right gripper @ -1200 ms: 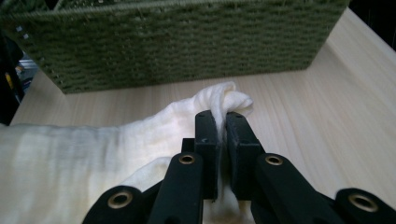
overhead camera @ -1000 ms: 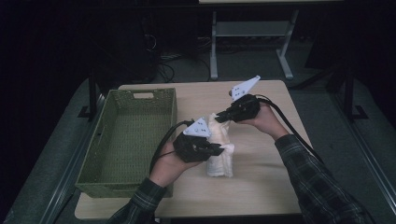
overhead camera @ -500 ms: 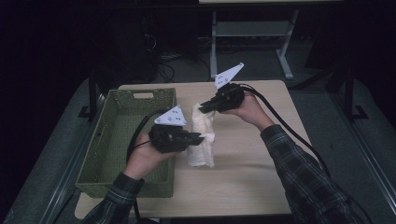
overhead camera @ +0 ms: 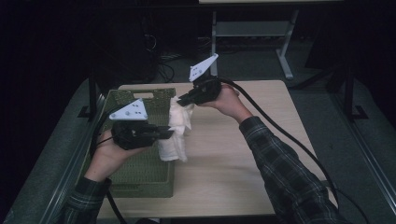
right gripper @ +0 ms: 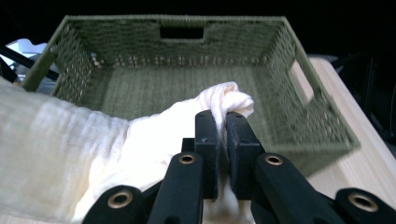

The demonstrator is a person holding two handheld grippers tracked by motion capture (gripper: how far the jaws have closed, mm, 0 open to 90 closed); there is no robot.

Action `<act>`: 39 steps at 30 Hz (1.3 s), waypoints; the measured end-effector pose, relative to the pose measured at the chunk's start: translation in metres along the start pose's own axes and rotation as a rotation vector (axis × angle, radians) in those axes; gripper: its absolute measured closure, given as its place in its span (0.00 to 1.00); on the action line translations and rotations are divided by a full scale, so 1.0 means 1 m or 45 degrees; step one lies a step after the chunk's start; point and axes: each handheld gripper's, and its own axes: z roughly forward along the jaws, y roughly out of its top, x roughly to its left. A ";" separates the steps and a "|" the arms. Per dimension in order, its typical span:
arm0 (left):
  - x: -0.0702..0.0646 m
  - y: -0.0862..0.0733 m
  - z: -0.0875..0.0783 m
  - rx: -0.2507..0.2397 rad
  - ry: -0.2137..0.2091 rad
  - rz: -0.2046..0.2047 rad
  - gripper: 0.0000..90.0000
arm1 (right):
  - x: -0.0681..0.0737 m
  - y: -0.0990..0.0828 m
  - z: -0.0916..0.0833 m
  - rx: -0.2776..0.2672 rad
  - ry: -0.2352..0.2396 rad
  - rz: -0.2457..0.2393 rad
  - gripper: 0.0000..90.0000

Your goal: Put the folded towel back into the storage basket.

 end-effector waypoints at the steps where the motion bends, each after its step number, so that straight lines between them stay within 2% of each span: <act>1: 0.002 -0.002 -0.004 0.004 0.005 0.001 0.93 | 0.000 0.003 0.003 -0.002 0.004 0.001 0.94; 2: 0.004 -0.007 -0.009 0.003 0.012 -0.005 0.93 | -0.001 0.009 0.013 0.009 0.015 0.002 0.94; 5: 0.007 -0.012 -0.014 0.008 0.021 -0.012 0.93 | -0.002 0.012 0.021 0.001 0.020 -0.004 0.94; 7: 0.010 -0.022 -0.021 0.007 0.034 -0.040 0.93 | -0.004 0.016 0.032 0.002 0.032 -0.001 0.94; 8: 0.010 -0.022 -0.021 0.007 0.034 -0.040 0.93 | -0.004 0.016 0.032 0.002 0.032 -0.001 0.94; 13: 0.014 -0.042 -0.032 0.025 0.049 -0.073 0.93 | -0.003 0.023 0.058 -0.004 0.064 0.002 0.94; 14: 0.014 -0.042 -0.032 0.025 0.049 -0.073 0.93 | -0.003 0.023 0.058 -0.004 0.064 0.002 0.94; 17: 0.014 -0.050 -0.035 0.032 0.057 -0.085 0.93 | -0.001 0.026 0.073 -0.002 0.078 -0.006 0.94; 19: 0.016 -0.058 -0.033 0.041 0.055 -0.109 0.93 | -0.001 0.026 0.079 0.012 0.094 0.001 0.94; 21: 0.017 -0.064 -0.029 0.056 0.044 -0.119 0.93 | 0.000 0.027 0.085 0.047 0.101 -0.015 0.94; 23: 0.016 -0.068 -0.025 0.067 0.036 -0.129 0.93 | 0.002 0.030 0.091 0.052 0.112 -0.031 0.94; 27: 0.014 -0.072 -0.021 0.079 0.018 -0.132 0.93 | 0.006 0.031 0.096 0.051 0.121 -0.039 0.94; 30: 0.015 -0.074 -0.018 0.092 0.011 -0.136 0.92 | 0.006 0.026 0.099 0.069 0.119 -0.043 0.94; 32: 0.015 -0.075 -0.017 0.091 0.008 -0.141 0.92 | 0.006 0.025 0.099 0.065 0.121 -0.027 0.94; 33: 0.016 -0.075 -0.016 0.092 -0.001 -0.145 0.91 | 0.005 0.024 0.098 0.065 0.117 -0.031 0.94; 34: 0.017 -0.075 -0.016 0.076 0.016 -0.153 0.77 | 0.004 0.023 0.097 0.058 0.119 -0.019 0.94; 39: 0.018 -0.074 -0.014 0.068 0.030 -0.160 0.67 | 0.005 0.021 0.101 0.083 0.120 -0.029 0.94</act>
